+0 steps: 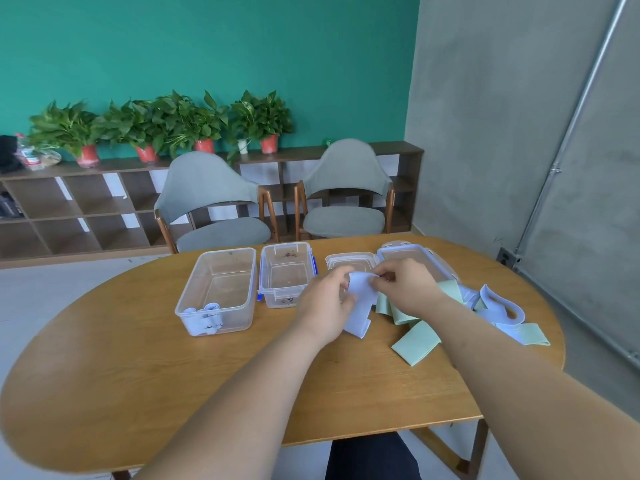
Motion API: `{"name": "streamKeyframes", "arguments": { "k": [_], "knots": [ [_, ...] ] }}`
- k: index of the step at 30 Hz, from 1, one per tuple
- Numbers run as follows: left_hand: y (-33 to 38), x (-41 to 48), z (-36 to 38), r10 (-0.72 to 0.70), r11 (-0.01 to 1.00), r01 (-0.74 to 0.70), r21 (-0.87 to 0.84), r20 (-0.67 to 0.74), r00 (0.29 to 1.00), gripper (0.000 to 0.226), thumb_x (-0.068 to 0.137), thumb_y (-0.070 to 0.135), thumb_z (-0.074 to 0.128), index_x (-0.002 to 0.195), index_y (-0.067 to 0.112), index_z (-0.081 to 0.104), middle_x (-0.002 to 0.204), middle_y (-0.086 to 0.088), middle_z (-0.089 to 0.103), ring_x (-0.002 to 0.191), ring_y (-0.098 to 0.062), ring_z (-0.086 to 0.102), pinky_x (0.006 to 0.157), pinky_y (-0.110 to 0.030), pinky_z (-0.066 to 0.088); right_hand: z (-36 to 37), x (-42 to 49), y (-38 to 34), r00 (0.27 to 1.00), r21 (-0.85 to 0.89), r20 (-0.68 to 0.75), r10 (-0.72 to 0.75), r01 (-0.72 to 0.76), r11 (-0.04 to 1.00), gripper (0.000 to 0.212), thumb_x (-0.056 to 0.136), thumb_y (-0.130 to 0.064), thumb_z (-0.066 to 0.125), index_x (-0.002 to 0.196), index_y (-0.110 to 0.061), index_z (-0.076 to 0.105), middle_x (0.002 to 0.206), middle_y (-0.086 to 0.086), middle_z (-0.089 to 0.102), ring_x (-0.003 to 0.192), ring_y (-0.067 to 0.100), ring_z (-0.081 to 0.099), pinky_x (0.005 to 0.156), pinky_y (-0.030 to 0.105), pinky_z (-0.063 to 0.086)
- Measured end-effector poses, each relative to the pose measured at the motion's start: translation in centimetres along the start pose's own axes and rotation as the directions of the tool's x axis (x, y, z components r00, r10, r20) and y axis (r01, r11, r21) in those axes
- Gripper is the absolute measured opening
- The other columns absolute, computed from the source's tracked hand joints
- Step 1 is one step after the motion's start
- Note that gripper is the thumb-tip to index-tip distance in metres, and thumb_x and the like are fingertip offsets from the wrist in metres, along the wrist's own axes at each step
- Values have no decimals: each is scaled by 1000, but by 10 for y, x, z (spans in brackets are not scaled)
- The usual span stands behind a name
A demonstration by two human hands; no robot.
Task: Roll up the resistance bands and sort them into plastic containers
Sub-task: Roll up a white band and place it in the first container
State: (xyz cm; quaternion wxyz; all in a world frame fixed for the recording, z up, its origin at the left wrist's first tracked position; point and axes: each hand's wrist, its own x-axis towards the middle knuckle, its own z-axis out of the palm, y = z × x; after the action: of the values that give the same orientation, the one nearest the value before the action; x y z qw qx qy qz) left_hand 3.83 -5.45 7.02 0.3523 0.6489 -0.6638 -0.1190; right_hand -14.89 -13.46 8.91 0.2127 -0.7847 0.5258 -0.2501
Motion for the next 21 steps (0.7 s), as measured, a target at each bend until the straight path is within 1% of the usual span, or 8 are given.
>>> {"name": "streamKeyframes", "arguments": {
  "k": [3, 5, 7, 13, 15, 18, 20, 21],
  "knots": [
    [-4, -2, -11, -55, 995, 51, -85, -43, 998, 42, 99, 22, 69, 137, 37, 58, 100, 17, 68, 100, -8, 62, 86, -27, 53, -4, -6, -14, 999, 73, -5, -35, 35, 997, 7, 93, -32, 72, 97, -34, 78, 88, -15, 73, 87, 5, 66, 68, 21, 47],
    [-6, -5, -21, -89, 989, 80, -125, -66, 994, 34, 100, 23, 68, 130, 37, 61, 96, 16, 70, 99, -10, 64, 79, -22, 49, -4, -12, -27, 998, 108, 10, -59, 58, 992, 7, 92, -29, 75, 96, -34, 77, 89, -15, 74, 88, 3, 67, 73, 21, 51],
    [-9, -10, -33, -112, 982, 99, -158, -79, 991, 30, 101, 23, 66, 128, 36, 62, 95, 14, 70, 98, -9, 64, 75, -19, 47, -4, -17, -41, 996, 142, 31, -83, 78, 987, 7, 91, -26, 76, 93, -33, 76, 87, -14, 74, 86, 2, 67, 72, 17, 49],
    [-35, -32, -70, -168, 965, 137, -222, -126, 978, 26, 102, 18, 63, 122, 35, 63, 93, 12, 70, 96, -13, 66, 89, -33, 56, 12, -24, -87, 982, 198, 78, -173, 155, 968, 4, 88, -28, 80, 86, -27, 77, 78, -7, 71, 70, 5, 59, 66, 18, 45],
    [-45, -41, -84, -196, 959, 161, -235, -135, 971, 24, 102, 17, 63, 121, 32, 65, 92, 8, 69, 94, -14, 66, 87, -33, 55, 21, -26, -104, 973, 227, 92, -212, 187, 956, 5, 88, -26, 82, 88, -24, 77, 78, -8, 70, 69, 5, 59, 67, 22, 49],
    [-63, -59, -105, -239, 946, 194, -261, -151, 959, 24, 101, 18, 66, 121, 30, 68, 90, 5, 71, 90, -15, 68, 85, -34, 57, 38, -26, -129, 954, 245, 132, -270, 232, 941, 6, 87, -25, 82, 88, -26, 77, 77, -6, 72, 69, 9, 62, 70, 33, 55],
    [-77, -71, -120, -265, 931, 212, -297, -152, 952, 23, 100, 16, 66, 120, 27, 70, 88, 4, 73, 84, -14, 69, 80, -32, 59, 51, -26, -147, 936, 253, 165, -310, 264, 931, 6, 87, -24, 82, 87, -26, 76, 76, -6, 71, 66, 8, 61, 68, 33, 54],
    [-82, -78, -129, -278, 926, 222, -306, -153, 948, 22, 100, 15, 67, 118, 27, 70, 88, 3, 74, 81, -11, 68, 77, -27, 57, 56, -26, -157, 928, 265, 180, -326, 274, 925, 6, 87, -24, 82, 88, -25, 76, 76, -6, 72, 66, 7, 61, 67, 31, 53]
  ]
}}
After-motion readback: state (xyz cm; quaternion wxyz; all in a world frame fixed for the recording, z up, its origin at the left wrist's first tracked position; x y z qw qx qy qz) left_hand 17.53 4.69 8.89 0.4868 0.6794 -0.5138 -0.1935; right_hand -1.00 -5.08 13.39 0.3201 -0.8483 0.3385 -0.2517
